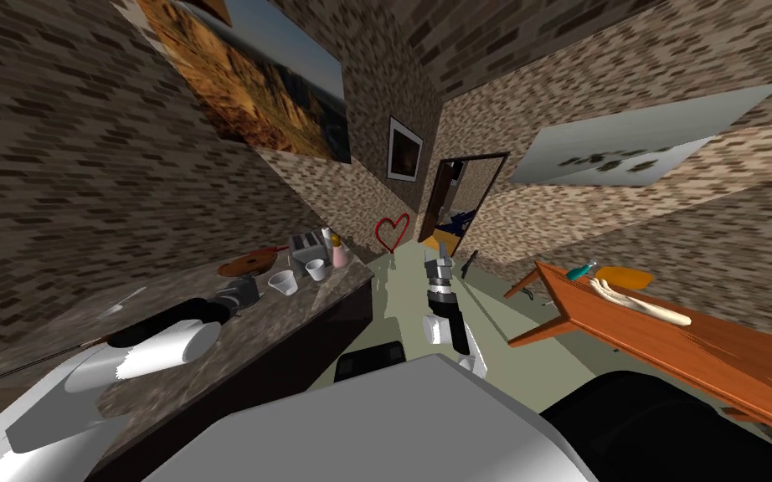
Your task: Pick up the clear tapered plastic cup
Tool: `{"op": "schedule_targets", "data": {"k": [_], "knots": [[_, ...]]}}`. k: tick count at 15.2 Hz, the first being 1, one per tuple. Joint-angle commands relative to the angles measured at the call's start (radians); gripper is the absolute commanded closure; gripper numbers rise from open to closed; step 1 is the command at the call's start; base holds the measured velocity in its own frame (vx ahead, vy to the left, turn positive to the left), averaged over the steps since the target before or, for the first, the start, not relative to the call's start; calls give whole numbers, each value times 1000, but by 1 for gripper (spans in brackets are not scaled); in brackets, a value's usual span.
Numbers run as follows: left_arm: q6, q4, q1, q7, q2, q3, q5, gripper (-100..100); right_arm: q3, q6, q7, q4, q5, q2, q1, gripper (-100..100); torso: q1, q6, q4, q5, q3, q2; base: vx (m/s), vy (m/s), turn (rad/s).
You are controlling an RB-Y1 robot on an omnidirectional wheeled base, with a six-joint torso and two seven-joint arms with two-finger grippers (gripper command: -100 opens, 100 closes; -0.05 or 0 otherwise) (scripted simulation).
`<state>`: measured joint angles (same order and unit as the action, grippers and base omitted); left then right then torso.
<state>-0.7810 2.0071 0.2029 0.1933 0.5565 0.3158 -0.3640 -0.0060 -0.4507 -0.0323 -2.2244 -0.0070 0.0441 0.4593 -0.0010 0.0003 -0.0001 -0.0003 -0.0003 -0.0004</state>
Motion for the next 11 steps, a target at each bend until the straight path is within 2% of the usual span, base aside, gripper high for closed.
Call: {"op": "schedule_targets", "data": {"k": [1, 2, 3, 6, 7, 9, 10, 11], "knots": [[-50, -4, -5, 2, 6, 5, -5, -100, 0, 0, 0, 0, 0, 0, 0, 0, 0, 0, 0, 0, 0, 0, 6, -10, -60], [-55, -4, -5, 2, 6, 5, -5, -100, 0, 0, 0, 0, 0, 0, 0, 0, 0, 0, 0, 0, 0, 0, 0, 0, 0], [-88, -24, -23, 4, 27, 20, -20, -100, 0, 0, 0, 0, 0, 0, 0, 0, 0, -1, 0, 0, 0, 0, 7, -14, -131], [-130, -24, -23, 4, 27, 20, -20, -100, 0, 0, 0, 0, 0, 0, 0, 0, 0, 0, 0, 0, 0, 0, 4, -8, -68], [-163, -44, -40, 7, 48, 36, -36, -100, 0, 0, 0, 0, 0, 0, 0, 0, 0, -1, 0, 0, 0, 0, 8, -12, -131], [-204, -44, -40, 7, 48, 36, -36, -100, 0, 0, 0, 0, 0, 0, 0, 0, 0, 0, 0, 0, 0, 0, 9, -9, -114], [-230, -63, -57, 9, 68, 50, -51, -100, 0, 0, 0, 0, 0, 0, 0, 0, 0, 0, 0, 0, 0, 0, 13, -14, -112], [-252, -63, -57, 9, 68, 50, -51, -100, 0, 0, 0, 0, 0, 0, 0, 0, 0, 0, 0, 0, 0, 0, 14, -14, -126]]}}
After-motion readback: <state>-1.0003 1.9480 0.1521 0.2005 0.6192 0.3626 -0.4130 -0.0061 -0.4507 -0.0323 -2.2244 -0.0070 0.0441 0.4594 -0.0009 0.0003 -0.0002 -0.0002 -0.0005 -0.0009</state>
